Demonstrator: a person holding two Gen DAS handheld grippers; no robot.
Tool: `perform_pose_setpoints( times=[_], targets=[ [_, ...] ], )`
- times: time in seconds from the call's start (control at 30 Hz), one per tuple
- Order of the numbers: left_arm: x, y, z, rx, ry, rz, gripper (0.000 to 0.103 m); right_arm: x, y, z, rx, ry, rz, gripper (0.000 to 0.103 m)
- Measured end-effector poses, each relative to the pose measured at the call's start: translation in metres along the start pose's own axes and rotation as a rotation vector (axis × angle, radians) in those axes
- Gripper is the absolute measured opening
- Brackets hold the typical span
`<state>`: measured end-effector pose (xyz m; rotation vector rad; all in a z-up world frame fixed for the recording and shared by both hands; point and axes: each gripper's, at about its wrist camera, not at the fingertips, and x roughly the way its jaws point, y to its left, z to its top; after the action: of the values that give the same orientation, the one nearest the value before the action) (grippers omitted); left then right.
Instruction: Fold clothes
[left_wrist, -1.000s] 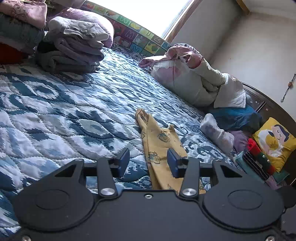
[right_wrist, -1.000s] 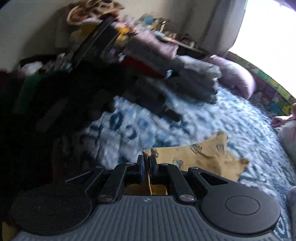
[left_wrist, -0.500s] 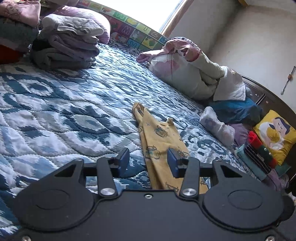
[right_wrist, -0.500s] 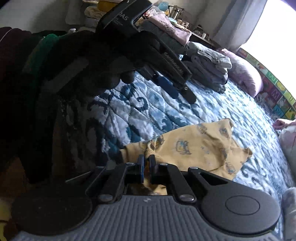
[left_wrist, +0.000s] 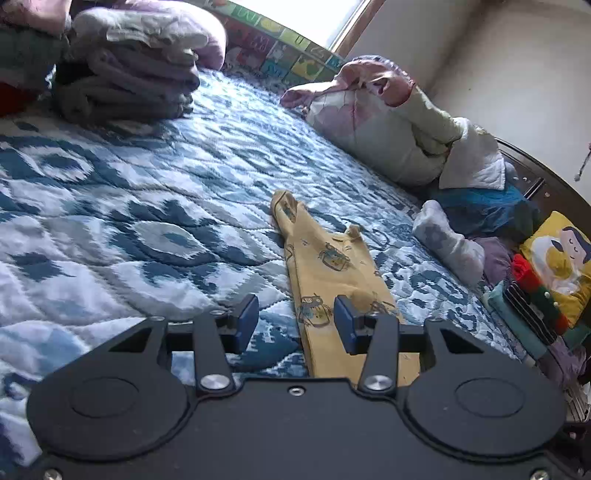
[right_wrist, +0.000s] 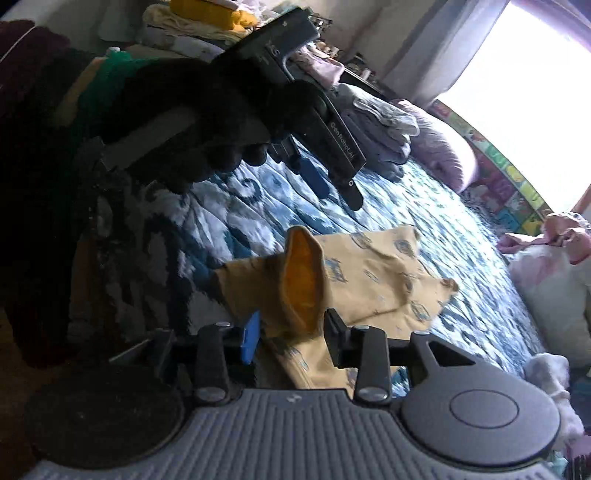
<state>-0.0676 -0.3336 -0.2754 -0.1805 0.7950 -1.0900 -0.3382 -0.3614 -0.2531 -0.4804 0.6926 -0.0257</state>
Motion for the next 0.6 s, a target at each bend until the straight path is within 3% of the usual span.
perform_pose_setpoints(
  times=[0.13,0.2,0.4,0.6],
  targets=[
    [0.014,-0.002,0.009,-0.037,0.011,-0.019,0.043,-0.009,-0.004,-0.004,0.031,-0.005,0.070,0.042],
    [0.020,-0.008,0.016,-0.010,0.006,-0.024,0.043,-0.010,-0.013,-0.005,0.123,0.012,0.072,0.052],
    [0.048,-0.020,0.041,0.094,0.006,-0.011,0.042,0.015,-0.099,-0.028,0.776,-0.010,0.174,0.051],
    [0.063,-0.011,0.062,0.090,-0.004,-0.040,0.042,0.062,-0.151,-0.053,1.093,-0.018,0.174,0.049]
  ],
)
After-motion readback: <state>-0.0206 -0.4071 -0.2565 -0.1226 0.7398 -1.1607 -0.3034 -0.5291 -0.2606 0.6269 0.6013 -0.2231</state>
